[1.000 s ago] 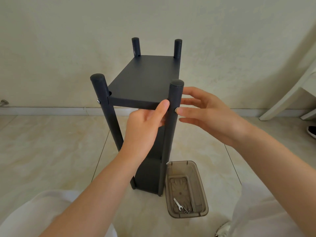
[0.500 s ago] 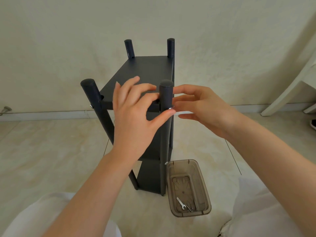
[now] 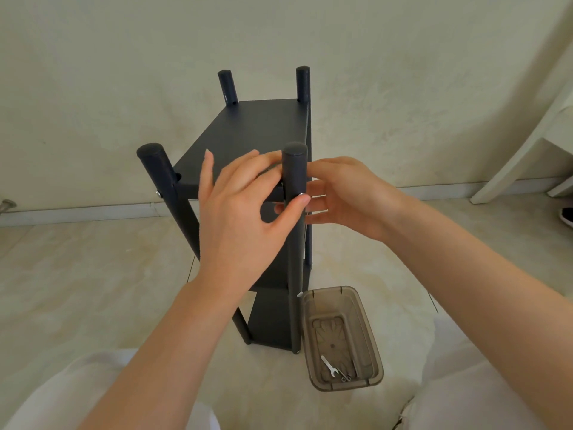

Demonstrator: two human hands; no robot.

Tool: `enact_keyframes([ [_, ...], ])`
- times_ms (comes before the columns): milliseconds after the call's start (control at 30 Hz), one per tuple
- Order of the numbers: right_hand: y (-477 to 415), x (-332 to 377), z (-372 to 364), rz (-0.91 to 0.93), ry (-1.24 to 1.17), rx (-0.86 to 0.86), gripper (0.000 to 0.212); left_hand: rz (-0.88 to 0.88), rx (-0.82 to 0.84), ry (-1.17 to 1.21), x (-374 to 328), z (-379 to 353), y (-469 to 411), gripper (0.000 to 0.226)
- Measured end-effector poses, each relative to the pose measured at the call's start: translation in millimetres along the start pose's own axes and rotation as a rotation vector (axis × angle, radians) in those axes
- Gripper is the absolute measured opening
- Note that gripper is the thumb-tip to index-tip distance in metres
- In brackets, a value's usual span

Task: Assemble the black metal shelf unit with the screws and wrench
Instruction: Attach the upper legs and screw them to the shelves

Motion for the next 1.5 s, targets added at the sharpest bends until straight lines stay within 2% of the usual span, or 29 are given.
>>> enact_keyframes([
  [133, -0.1, 2.1, 2.5, 0.004, -0.044, 0.029, 0.031, 0.001, 0.005, -0.106, -1.8, -1.9, 1.0, 0.046],
  [433, -0.7, -17.6, 24.6, -0.008, 0.049, -0.021, 0.026, -0.004, -0.045, -0.105, 2.9, 0.4, 5.5, 0.043],
  [533, -16.6, -55.4, 34.9, -0.153, 0.159, -0.081, 0.024, -0.008, -0.037, -0.096, 4.0, -0.7, 6.5, 0.042],
  [667, -32.8, -144.4, 37.4, -0.362, 0.296, -0.124, 0.019, -0.005, 0.004, -0.087, 3.0, -1.5, 5.9, 0.042],
  [733, -30.8, -202.9, 32.8, -0.477, 0.232, -0.171, 0.016, -0.001, 0.014, -0.089, 2.4, -1.2, 6.1, 0.043],
  [800, -23.1, -260.5, 17.9, -0.632, 0.127, -0.136, 0.012, 0.006, 0.018, -0.102, 2.5, -2.2, 6.9, 0.043],
  [867, -14.1, -310.3, 5.0, -0.753, 0.105, -0.101, 0.018, 0.018, 0.017, -0.112, 1.8, -3.2, 8.5, 0.042],
  [967, -5.1, -370.2, -0.6, -0.798, 0.254, -0.111, 0.014, 0.039, 0.022, -0.11, -0.6, -7.3, 9.8, 0.043],
  [1033, -2.5, -401.5, -5.1, -0.793, 0.492, -0.023, 0.01, 0.038, 0.022, -0.108, -2.0, -9.0, 9.6, 0.043],
  [1100, -1.3, -426.1, -6.8, -0.773, 0.824, 0.143, 0.023, 0.025, 0.008, -0.117, -3.2, -10.5, 8.1, 0.042],
  [1167, -2.2, -440.7, -9.6, -0.749, 1.04, 0.269, 0.037, 0.004, 0.0, -0.131, -4.8, -13.0, 7.7, 0.041],
  [1233, -6.0, -455.5, -10.8, -0.741, 1.092, 0.288, 0.041, -0.02, -0.016, -0.151, -5.9, -13.6, 7.8, 0.041],
  [1367, -12.7, -477.3, -9.2, -0.765, 1.066, 0.266, 0.03, -0.048, -0.056, -0.159, -7.2, -13.5, 9.4, 0.042],
  [1500, -18.7, -496.1, -5.5, -0.801, 1.026, 0.271, 0.03, -0.074, -0.096, -0.125, -6.1, -15.1, 13.2, 0.041],
])
Point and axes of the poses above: each hand's wrist, its own y-axis away from the middle knuckle, its own z-axis out of the back of the hand, x = y × z, the point moved 6 cm from there along -y, towards the middle knuckle, and after that the axes turned 5 degrees about y, right-handed, at the moved point
